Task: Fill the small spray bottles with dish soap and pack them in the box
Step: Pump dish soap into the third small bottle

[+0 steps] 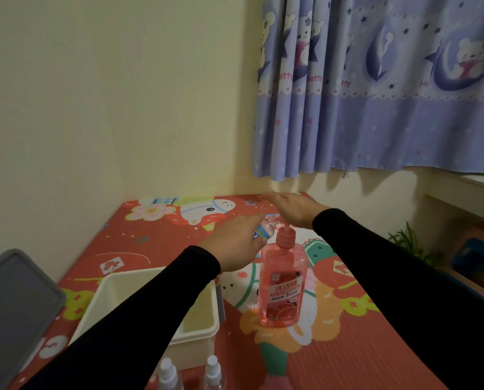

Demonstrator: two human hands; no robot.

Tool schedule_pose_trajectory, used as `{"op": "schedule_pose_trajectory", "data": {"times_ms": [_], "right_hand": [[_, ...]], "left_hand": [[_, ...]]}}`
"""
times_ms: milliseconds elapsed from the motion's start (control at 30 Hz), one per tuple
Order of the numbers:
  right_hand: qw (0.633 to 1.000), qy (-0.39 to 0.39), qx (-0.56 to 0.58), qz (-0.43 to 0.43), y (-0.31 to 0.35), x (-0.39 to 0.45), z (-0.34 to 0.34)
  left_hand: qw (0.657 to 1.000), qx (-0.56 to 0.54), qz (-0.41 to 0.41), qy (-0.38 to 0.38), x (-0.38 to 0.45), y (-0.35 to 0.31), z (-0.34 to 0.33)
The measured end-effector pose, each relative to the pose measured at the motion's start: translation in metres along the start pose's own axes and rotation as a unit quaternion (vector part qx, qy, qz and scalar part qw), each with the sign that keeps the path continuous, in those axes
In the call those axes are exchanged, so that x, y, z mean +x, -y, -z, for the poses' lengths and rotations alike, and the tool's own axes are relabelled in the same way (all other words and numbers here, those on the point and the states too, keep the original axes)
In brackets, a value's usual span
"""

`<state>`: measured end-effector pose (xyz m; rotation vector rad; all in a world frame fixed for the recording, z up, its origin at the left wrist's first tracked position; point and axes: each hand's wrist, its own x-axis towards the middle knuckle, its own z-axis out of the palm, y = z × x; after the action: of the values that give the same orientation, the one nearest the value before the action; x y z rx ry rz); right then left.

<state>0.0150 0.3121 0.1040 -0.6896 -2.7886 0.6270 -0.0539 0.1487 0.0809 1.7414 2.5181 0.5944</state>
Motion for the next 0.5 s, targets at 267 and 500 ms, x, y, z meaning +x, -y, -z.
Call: {"op": "schedule_pose_trajectory", "data": {"times_ms": [267, 500], "right_hand": [[0.999, 0.025, 0.035, 0.0, -0.011, 0.002, -0.019], [1.0, -0.017, -0.013, 0.001, 0.001, -0.004, 0.001]], "left_hand": [[1.0, -0.001, 0.006, 0.016, -0.004, 0.0, -0.011], [1.0, -0.004, 0.005, -0.003, -0.001, -0.004, 0.002]]}}
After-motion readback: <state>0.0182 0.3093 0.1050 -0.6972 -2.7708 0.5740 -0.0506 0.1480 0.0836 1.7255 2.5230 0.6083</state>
